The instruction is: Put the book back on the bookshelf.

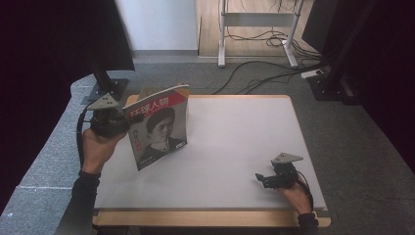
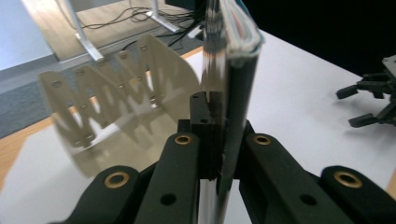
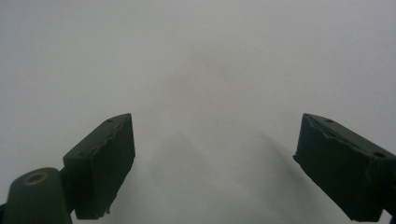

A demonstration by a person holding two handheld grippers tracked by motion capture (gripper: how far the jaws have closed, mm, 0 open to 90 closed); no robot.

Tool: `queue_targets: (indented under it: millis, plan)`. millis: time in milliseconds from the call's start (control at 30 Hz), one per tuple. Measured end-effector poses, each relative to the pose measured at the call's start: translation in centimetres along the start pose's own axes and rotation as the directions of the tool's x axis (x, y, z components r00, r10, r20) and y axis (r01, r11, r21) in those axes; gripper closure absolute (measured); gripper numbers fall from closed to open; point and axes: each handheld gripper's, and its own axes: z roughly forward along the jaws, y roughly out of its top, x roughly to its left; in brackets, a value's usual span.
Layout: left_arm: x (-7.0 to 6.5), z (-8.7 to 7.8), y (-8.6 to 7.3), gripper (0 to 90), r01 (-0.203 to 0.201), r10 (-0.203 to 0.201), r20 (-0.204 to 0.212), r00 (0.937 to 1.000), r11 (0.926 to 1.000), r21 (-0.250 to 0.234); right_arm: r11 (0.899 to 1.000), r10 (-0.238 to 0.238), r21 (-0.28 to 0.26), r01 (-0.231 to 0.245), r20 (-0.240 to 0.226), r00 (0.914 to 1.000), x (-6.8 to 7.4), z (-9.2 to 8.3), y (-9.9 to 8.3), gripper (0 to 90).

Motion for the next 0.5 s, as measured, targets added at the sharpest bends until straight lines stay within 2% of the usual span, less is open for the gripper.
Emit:
queue_targets:
  millis: [267, 500]
  plan:
    - [1.0, -1.9, -0.4, 87.1, 0.012, -0.013, -0.068, 0.9976, 0.9999, -0.012, 1.000, 0.010, 0.000, -0.010, 0.008, 0.9999, -0.1, 0.4, -0.6, 11.6]
    - [2.7, -3.0, -1.0, 87.1, 0.055, -0.058, -0.130, 0.9898, 0.9982, -0.023, 1.000, 0.016, -0.006, -0.016, 0.007, 0.9998, -0.1, 0.4, -0.6, 12.5]
